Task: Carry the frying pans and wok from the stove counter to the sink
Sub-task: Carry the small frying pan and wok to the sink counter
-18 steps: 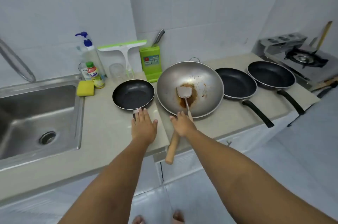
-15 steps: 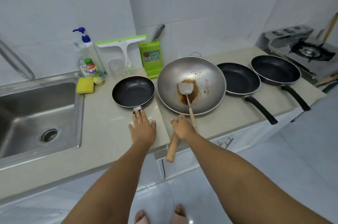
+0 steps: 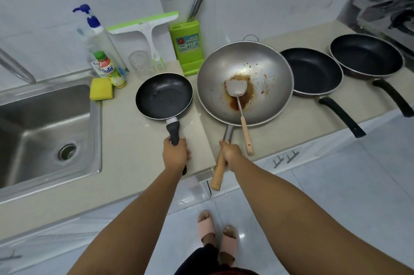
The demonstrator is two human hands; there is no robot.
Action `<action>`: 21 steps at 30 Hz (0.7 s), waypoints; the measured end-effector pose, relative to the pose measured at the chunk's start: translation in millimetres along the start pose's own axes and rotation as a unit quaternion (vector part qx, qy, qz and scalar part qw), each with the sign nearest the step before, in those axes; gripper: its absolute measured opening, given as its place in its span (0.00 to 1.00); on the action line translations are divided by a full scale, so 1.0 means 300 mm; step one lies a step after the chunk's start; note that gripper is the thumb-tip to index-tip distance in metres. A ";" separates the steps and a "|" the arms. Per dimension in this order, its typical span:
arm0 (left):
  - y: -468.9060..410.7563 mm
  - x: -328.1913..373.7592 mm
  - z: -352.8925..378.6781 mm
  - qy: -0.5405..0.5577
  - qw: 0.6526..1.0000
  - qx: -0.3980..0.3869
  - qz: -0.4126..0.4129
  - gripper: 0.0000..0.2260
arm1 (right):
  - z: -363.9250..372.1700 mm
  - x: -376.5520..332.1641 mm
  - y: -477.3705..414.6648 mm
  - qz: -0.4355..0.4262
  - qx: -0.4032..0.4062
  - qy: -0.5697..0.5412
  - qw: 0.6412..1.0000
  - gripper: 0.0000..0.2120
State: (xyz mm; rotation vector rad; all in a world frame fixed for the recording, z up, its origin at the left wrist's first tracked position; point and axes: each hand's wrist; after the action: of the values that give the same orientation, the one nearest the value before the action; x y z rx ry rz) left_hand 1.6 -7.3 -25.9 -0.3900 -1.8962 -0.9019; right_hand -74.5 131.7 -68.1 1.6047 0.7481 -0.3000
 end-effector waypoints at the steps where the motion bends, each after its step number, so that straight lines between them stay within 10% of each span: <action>1: -0.008 0.002 -0.001 0.045 0.998 -0.021 -0.024 0.13 | -0.004 -0.001 -0.010 0.009 -0.010 -0.012 1.000 0.24; 10: -0.092 0.053 -0.027 0.238 0.934 -0.172 -0.203 0.14 | -0.053 -0.071 0.007 0.057 -0.099 -0.249 0.962 0.14; 21: -0.113 0.032 0.033 0.225 0.947 -0.143 -0.179 0.18 | -0.077 -0.142 0.056 0.048 -0.082 -0.272 0.958 0.09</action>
State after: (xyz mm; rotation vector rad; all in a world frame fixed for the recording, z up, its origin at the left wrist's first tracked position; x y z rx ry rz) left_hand -29.8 -24.1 -34.5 0.0047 -1.4335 -1.3861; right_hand -101.5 141.2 -25.4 1.3073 0.2620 -0.5655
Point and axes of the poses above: each hand's wrist, its own y-axis away from the middle knuckle, its own z-axis out of the palm, x = y × z
